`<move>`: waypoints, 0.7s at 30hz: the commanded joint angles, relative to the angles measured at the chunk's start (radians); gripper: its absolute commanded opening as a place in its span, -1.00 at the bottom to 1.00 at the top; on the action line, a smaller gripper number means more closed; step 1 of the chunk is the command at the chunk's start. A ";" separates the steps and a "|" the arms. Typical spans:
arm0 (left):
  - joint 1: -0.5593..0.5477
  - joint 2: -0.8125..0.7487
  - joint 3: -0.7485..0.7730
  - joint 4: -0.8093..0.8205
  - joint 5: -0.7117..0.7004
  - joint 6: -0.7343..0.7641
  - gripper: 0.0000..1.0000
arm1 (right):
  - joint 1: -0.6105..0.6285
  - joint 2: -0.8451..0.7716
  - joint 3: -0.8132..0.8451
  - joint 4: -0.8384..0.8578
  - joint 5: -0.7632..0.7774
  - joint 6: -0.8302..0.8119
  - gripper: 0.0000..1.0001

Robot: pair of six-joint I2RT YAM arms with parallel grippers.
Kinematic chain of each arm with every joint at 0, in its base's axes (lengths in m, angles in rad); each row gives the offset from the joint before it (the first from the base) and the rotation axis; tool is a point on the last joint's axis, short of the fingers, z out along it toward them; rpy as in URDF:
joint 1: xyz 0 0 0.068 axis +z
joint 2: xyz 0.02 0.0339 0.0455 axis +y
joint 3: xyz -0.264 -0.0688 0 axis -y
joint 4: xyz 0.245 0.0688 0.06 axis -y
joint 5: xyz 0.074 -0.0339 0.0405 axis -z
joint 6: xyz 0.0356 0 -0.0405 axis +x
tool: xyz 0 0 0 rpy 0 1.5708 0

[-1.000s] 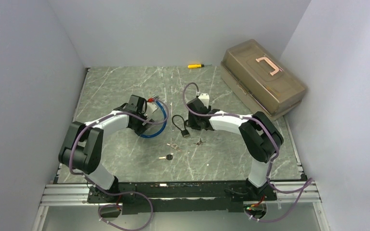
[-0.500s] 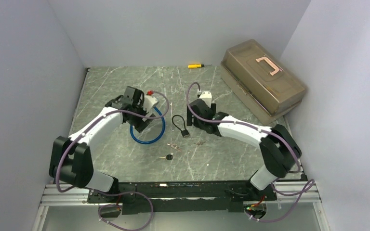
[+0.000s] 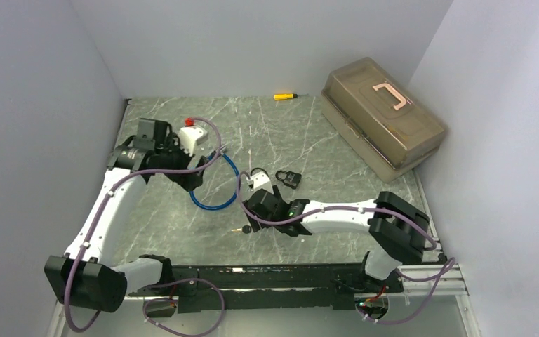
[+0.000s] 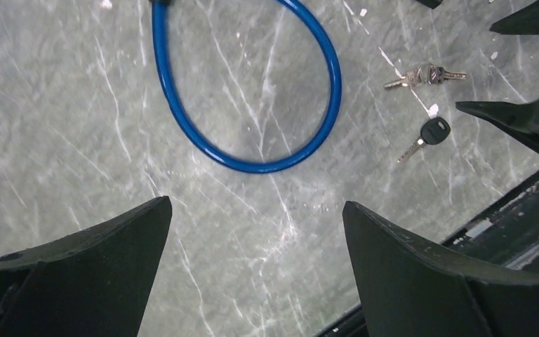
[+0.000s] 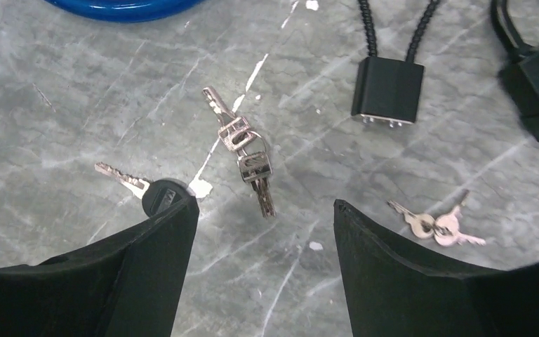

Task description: Unlock with the key

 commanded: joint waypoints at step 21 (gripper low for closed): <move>0.196 -0.105 -0.077 -0.051 0.184 0.037 0.99 | -0.037 0.264 0.151 0.105 -0.083 -0.137 -0.07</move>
